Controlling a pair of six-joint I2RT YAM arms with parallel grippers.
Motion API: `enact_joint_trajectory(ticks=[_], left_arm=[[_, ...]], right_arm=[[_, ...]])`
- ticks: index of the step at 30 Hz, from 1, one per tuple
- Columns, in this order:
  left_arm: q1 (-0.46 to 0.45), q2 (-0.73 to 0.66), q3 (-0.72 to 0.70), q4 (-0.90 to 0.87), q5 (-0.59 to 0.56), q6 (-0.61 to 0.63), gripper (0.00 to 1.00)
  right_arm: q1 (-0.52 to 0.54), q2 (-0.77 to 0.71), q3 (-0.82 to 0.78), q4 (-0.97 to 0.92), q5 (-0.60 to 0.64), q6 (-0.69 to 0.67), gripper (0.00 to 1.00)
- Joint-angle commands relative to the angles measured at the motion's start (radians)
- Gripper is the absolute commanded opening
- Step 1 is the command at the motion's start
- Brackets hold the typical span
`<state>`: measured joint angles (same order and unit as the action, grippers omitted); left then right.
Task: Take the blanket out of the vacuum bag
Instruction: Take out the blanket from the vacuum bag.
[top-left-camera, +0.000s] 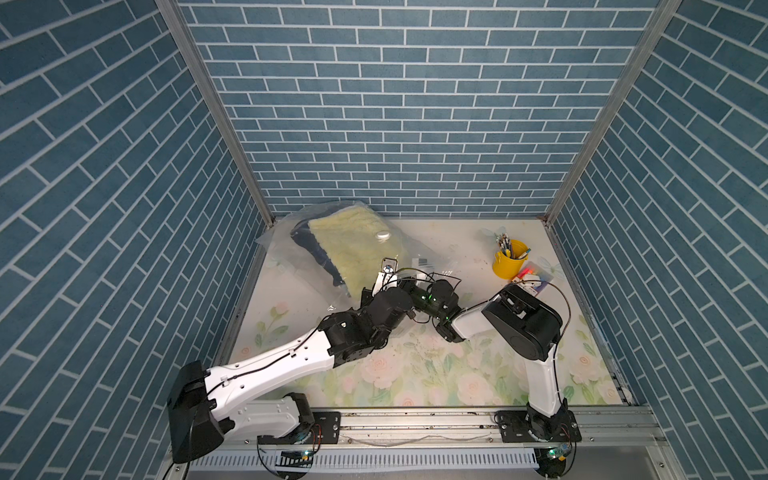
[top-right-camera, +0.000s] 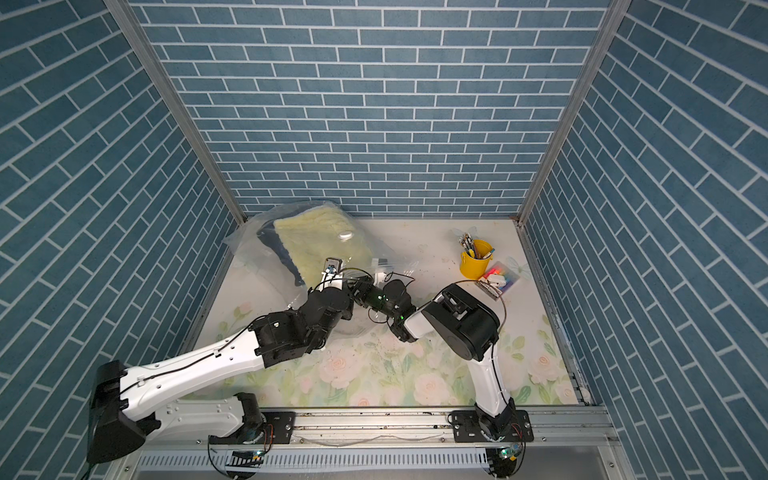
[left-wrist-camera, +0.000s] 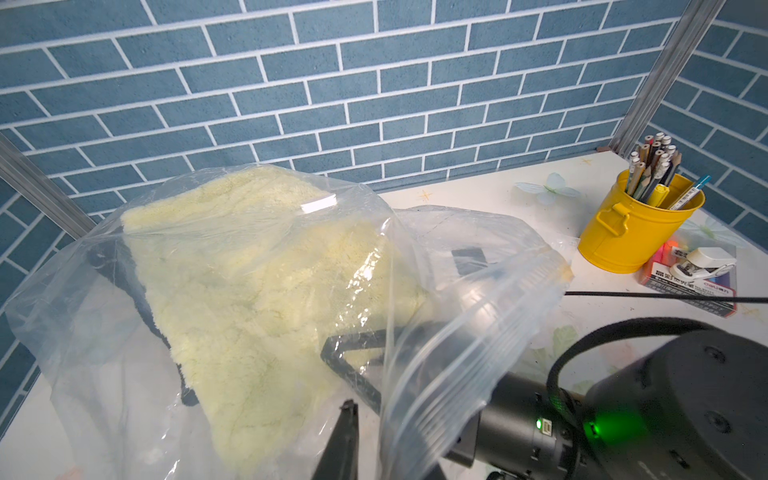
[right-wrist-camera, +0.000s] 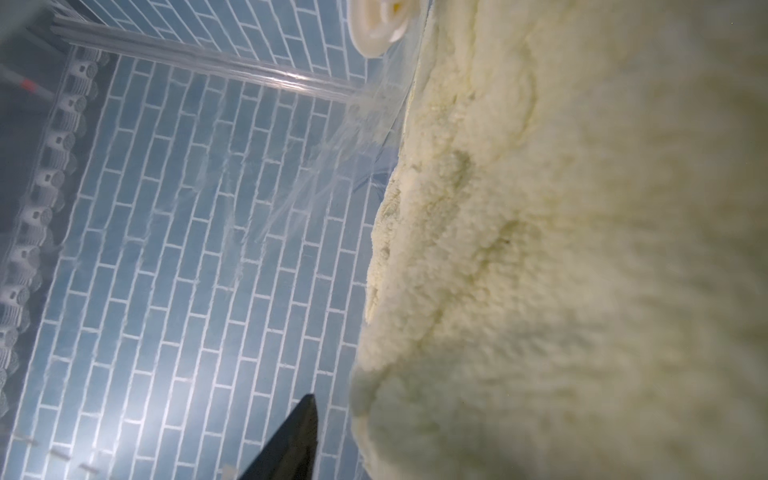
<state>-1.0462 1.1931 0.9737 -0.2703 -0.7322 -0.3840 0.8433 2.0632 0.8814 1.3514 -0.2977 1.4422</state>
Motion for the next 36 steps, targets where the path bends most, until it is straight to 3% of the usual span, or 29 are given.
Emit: enact_joint_trajectory(ticks=[1, 21, 36], left_arm=[[-0.003, 0.012, 0.017, 0.015, -0.010, 0.011, 0.20], [-0.003, 0.022, 0.005, 0.018, -0.012, 0.009, 0.21], [-0.002, 0.005, -0.006, 0.023, -0.001, 0.002, 0.20]], right_arm=[[-0.002, 0.028, 0.014, 0.016, -0.006, 0.021, 0.61], [0.015, 0.029, -0.060, 0.017, -0.004, 0.046, 0.69], [-0.005, 0.173, 0.154, 0.015, 0.007, 0.017, 0.71]])
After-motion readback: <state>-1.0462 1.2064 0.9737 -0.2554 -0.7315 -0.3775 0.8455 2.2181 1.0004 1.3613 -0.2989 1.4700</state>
